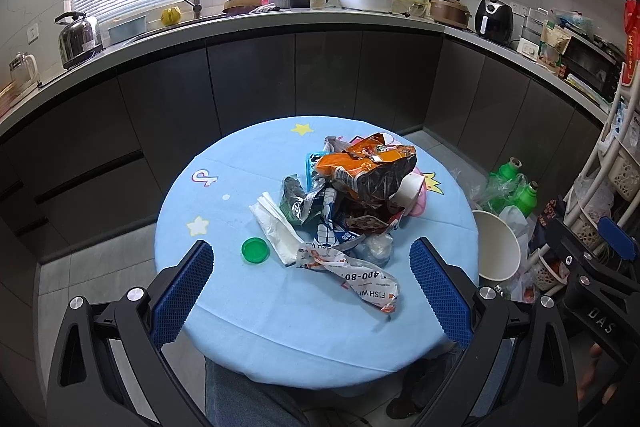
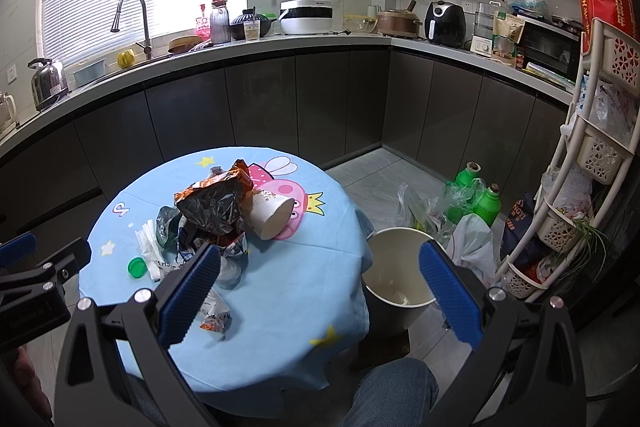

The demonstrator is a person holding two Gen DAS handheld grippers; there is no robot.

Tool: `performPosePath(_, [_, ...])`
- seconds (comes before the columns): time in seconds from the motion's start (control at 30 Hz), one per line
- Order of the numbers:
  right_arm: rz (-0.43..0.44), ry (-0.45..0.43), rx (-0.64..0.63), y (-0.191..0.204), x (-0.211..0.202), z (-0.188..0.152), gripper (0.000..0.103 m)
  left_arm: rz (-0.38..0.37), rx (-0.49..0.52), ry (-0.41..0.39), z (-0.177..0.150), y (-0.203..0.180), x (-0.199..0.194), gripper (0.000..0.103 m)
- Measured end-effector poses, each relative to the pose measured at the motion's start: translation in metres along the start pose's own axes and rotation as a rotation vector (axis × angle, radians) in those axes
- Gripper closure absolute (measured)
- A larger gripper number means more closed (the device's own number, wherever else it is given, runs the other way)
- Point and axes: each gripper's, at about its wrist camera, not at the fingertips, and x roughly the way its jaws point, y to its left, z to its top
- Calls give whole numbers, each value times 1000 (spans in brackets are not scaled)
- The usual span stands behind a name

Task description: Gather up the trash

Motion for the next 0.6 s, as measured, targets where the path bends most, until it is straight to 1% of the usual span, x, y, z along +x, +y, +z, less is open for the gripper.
performPosePath(0.6, [0,-1,-1,1,0,1,3,-7,-1,-1,1,-1,-3,9])
